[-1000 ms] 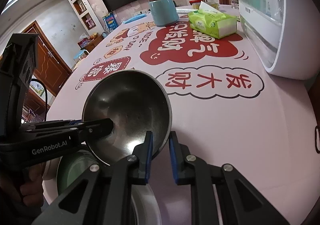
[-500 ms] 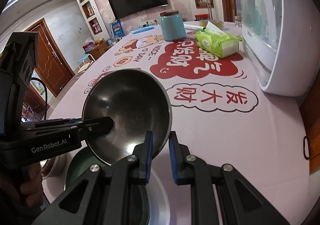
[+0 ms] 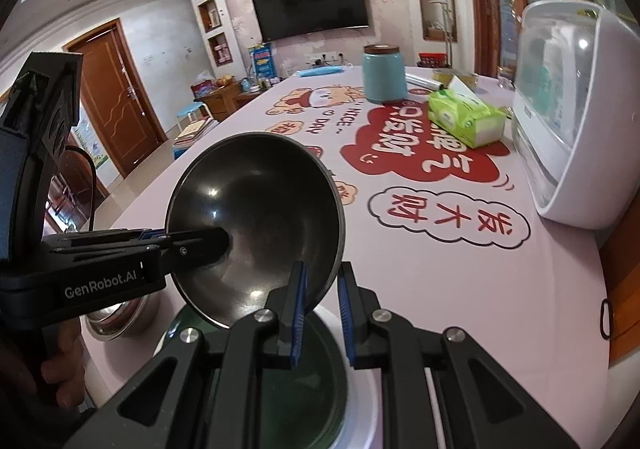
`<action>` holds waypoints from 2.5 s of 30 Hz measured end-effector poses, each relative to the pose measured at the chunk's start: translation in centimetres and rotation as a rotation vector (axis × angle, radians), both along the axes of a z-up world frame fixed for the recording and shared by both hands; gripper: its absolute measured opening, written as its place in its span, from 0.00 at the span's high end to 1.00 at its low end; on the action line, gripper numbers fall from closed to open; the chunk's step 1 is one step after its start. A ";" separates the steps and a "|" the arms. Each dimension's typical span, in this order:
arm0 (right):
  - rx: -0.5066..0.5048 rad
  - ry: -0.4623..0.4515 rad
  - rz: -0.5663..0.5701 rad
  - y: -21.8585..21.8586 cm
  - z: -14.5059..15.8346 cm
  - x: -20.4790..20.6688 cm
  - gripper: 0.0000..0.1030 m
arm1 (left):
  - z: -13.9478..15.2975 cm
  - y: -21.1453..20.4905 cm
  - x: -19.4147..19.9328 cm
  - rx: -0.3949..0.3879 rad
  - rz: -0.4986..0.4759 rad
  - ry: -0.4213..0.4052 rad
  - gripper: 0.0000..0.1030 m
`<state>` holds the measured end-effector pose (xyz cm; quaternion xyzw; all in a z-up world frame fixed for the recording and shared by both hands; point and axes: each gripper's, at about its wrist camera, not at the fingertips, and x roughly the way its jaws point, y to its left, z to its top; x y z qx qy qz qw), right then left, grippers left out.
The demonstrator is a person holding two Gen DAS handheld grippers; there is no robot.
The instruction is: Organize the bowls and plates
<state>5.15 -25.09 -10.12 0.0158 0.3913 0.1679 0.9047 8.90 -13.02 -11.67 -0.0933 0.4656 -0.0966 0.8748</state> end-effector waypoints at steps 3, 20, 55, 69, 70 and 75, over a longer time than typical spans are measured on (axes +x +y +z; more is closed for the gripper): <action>-0.009 -0.009 0.034 1.0 0.3 -0.6 0.85 | 0.3 1.0 -1.0 -0.004 0.027 -0.007 0.85; -0.028 -0.031 0.207 8.4 1.1 -2.2 0.85 | 0.9 8.0 -5.5 0.004 0.170 -0.015 0.79; -0.020 0.115 0.133 21.8 -1.8 -4.1 0.85 | -0.9 22.0 -5.9 0.033 0.091 0.092 0.67; 0.017 0.111 -0.117 22.5 -2.7 -5.3 0.83 | -0.5 22.8 -4.4 0.067 -0.132 0.040 0.52; 0.027 0.115 -0.135 22.3 -2.8 -5.4 0.83 | -0.5 22.9 -4.3 0.069 -0.142 0.039 0.52; 0.067 0.127 -0.222 21.6 -3.1 -5.6 0.83 | -0.7 23.4 -3.9 0.082 -0.186 0.042 0.49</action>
